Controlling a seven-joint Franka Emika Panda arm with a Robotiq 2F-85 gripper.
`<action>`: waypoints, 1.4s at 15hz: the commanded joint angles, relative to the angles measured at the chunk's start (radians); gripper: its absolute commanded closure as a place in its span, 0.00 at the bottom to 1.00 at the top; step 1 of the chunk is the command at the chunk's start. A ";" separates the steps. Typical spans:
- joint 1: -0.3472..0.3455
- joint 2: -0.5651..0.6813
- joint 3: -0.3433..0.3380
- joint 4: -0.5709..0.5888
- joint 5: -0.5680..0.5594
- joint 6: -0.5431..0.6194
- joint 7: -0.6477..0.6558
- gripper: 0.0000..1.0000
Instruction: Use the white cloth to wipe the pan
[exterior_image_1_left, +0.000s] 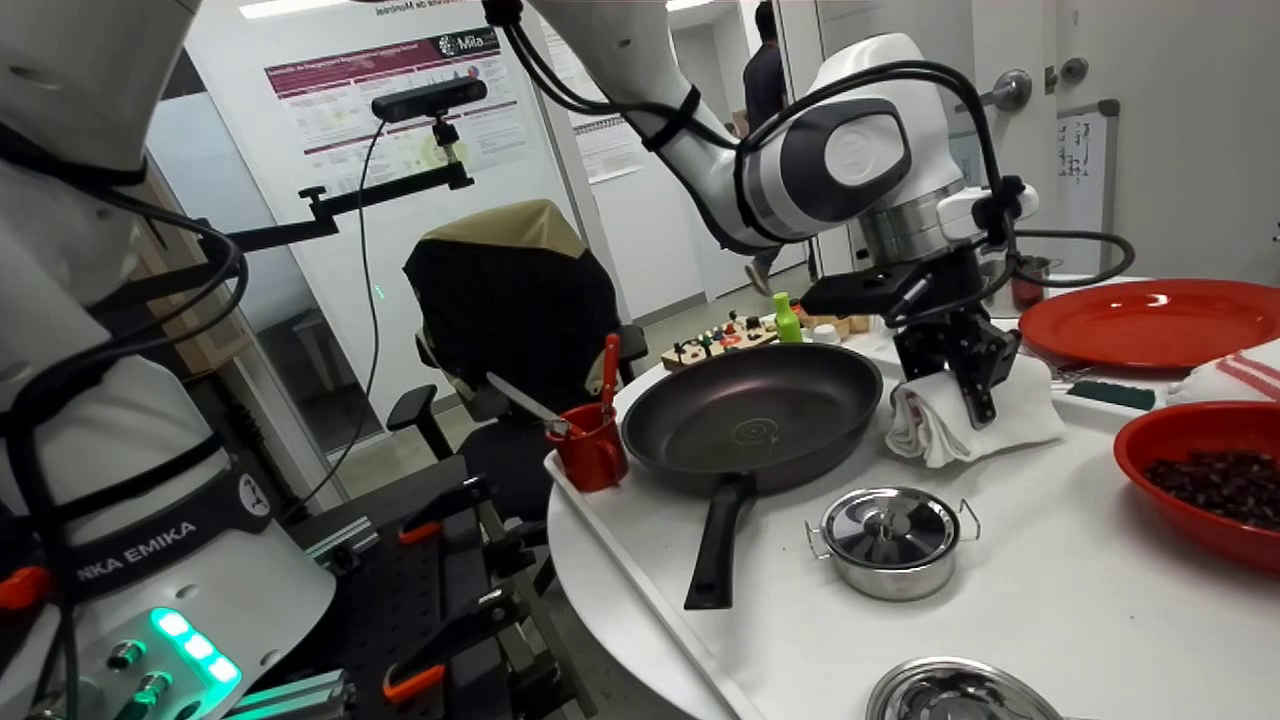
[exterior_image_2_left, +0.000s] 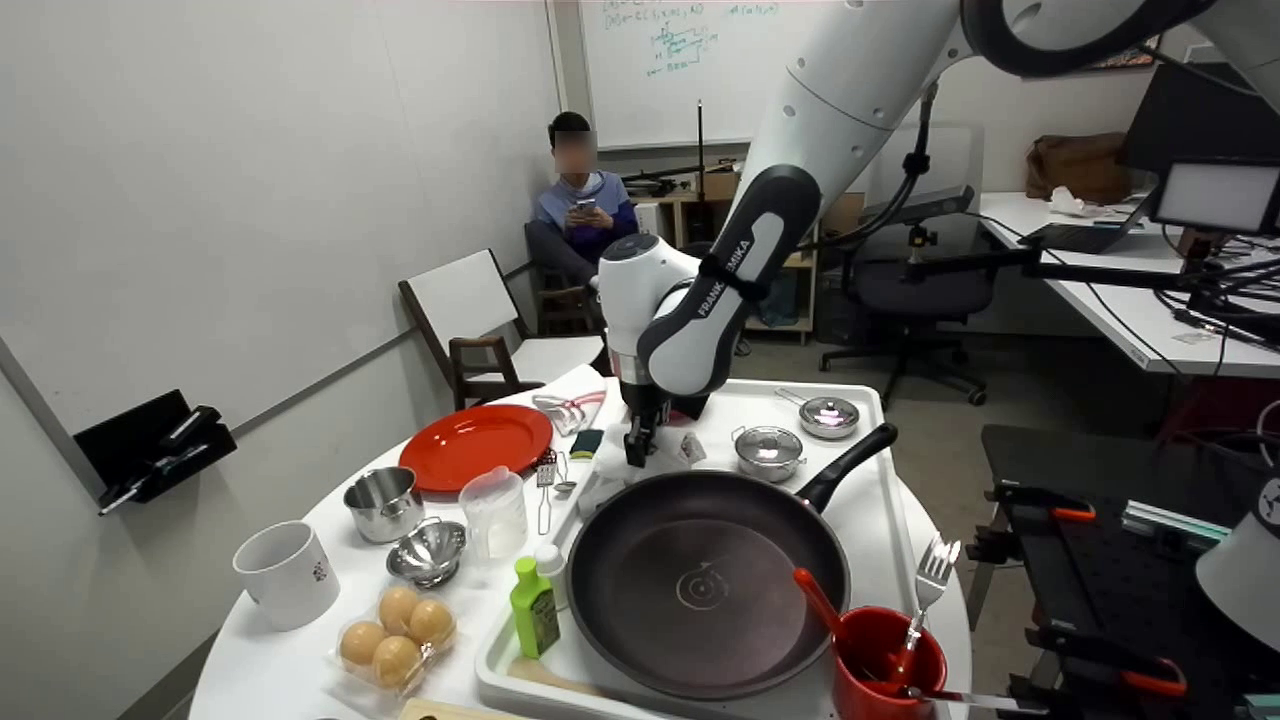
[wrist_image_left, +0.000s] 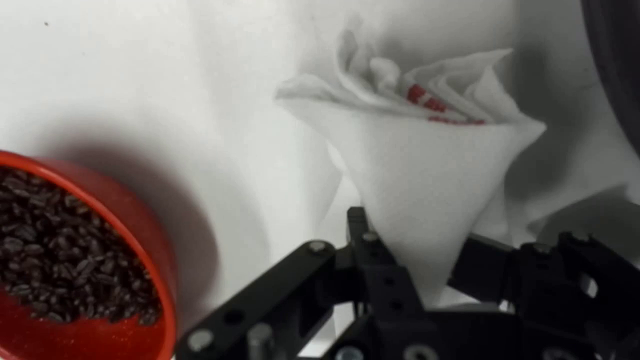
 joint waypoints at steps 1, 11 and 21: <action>-0.015 -0.118 0.034 -0.099 0.025 0.032 -0.052 0.92; -0.016 -0.325 0.111 -0.282 0.051 0.037 -0.105 0.92; 0.109 -0.353 0.140 -0.434 0.011 0.037 -0.059 0.91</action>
